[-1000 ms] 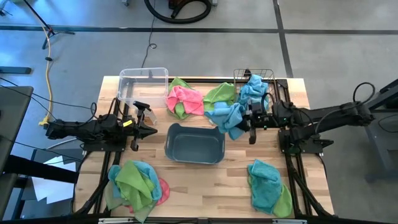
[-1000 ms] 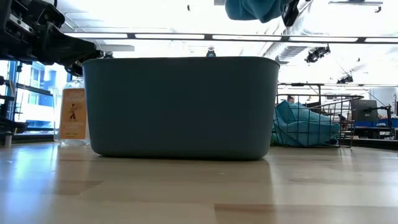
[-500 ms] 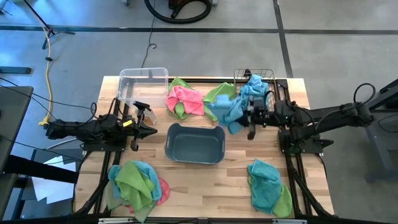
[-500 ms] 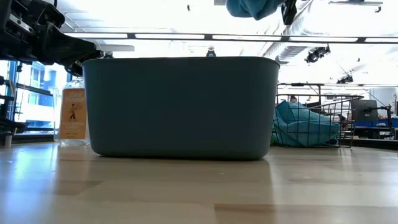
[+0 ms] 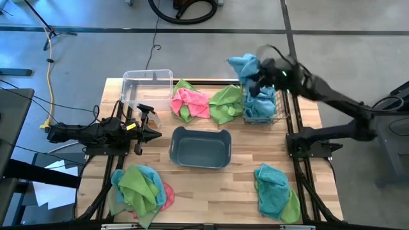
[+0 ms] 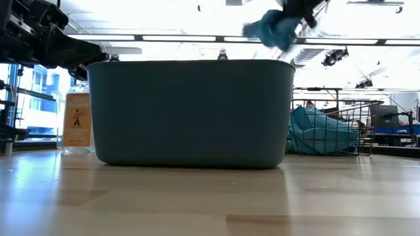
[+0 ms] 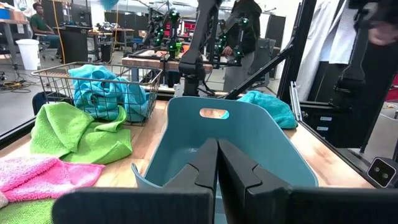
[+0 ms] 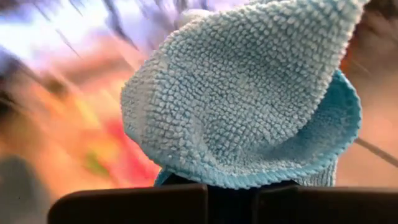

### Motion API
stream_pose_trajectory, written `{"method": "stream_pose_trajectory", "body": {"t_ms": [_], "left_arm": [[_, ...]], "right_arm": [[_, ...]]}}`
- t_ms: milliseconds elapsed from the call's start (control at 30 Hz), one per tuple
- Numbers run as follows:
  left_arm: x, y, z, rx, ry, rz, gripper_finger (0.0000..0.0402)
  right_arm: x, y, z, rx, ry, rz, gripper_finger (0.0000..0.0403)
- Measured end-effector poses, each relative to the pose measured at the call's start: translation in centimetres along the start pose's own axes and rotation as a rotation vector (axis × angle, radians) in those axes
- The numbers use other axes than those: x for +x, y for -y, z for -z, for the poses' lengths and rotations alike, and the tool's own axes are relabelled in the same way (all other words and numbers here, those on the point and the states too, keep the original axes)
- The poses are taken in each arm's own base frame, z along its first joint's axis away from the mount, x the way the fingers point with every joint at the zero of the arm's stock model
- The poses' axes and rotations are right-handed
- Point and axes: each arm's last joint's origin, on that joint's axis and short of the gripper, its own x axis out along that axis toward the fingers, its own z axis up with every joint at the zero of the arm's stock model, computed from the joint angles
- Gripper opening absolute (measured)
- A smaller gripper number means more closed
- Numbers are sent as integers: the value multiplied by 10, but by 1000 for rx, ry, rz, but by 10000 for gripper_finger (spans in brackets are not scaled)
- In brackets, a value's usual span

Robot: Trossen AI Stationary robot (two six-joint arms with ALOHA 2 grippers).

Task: Sort microfiber towel by color & place in baskets
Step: Put the blue microfiber cloth into the gold wire basket

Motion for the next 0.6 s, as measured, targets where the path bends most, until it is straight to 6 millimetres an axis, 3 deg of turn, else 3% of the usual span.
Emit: {"method": "stream_pose_trajectory", "body": {"t_ms": [100, 300, 600], "left_arm": [[0, 0, 0, 0, 0, 0, 0], [0, 0, 0, 0, 0, 0, 0], [0, 0, 0, 0, 0, 0, 0]], "right_arm": [[19, 25, 4, -34, -235, 110, 8], [61, 64, 35, -32, -598, 190, 8], [131, 74, 70, -16, -832, 93, 8]]}}
